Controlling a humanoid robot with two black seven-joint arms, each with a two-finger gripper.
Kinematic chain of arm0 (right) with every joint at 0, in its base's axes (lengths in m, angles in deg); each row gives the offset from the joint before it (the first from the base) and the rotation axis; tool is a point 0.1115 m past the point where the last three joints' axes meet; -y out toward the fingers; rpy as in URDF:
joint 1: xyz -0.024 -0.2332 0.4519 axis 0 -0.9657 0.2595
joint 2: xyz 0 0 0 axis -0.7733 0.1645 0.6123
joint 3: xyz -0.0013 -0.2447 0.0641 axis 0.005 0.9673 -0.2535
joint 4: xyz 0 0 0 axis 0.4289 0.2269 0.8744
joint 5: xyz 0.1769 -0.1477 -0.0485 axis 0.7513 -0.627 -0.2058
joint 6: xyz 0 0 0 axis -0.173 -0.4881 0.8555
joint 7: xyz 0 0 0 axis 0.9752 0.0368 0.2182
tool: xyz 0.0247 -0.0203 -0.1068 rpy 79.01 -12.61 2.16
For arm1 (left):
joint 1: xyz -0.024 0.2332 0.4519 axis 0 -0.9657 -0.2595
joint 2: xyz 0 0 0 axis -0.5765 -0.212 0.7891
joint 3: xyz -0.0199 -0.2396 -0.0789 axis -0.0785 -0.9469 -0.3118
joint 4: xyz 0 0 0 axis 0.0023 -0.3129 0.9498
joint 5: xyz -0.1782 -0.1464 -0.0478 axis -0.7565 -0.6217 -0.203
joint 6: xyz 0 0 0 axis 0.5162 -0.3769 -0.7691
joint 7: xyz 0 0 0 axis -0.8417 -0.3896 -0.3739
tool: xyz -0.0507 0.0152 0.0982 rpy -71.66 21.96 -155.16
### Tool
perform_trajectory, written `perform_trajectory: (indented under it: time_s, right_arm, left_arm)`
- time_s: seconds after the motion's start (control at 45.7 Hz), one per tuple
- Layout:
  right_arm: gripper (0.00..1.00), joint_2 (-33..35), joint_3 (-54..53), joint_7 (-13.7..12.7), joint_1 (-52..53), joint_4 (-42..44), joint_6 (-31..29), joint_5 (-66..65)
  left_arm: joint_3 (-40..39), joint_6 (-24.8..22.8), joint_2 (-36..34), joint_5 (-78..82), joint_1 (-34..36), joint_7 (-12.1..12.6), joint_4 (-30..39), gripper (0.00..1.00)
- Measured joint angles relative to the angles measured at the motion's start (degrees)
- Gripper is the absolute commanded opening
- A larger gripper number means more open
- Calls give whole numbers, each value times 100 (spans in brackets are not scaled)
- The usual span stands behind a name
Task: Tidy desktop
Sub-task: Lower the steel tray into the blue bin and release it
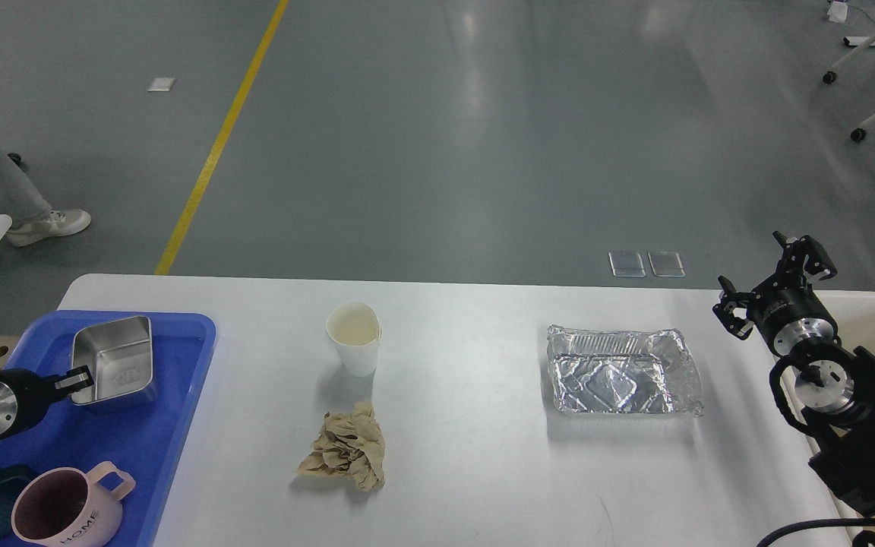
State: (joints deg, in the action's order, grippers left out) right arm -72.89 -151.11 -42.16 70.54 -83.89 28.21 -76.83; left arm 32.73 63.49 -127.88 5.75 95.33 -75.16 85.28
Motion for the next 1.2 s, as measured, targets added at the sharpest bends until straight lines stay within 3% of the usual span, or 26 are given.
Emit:
perform_trajectory:
  time_s: [0.131, 0.285, 0.679, 0.854, 0.963, 1.204]
  right_arm:
    - [100, 0, 0, 0, 0, -11, 0, 0]
    - [100, -4, 0, 0, 0, -13, 0, 0]
    - [100, -5, 0, 0, -8, -22, 0, 0]
    - [100, -5, 0, 0, -3, -25, 0, 0]
    - [100, -5, 0, 0, 0, -28, 0, 0]
    - [100, -5, 0, 0, -6, -29, 0, 0]
  left_arm:
    - [-2, 38, 20, -27, -2, 0, -10, 8]
    - [-20, 41, 24, -59, -2, 1, -8, 33]
    - [-92, 6, -11, -67, 71, 9, 63, 71]
    - [-165, -31, -165, -61, 293, -201, 349, 77]
    - [-275, -35, -484, -59, 575, -334, 925, 79]
    - [-745, -69, -955, -67, 1637, -107, 2307, 89]
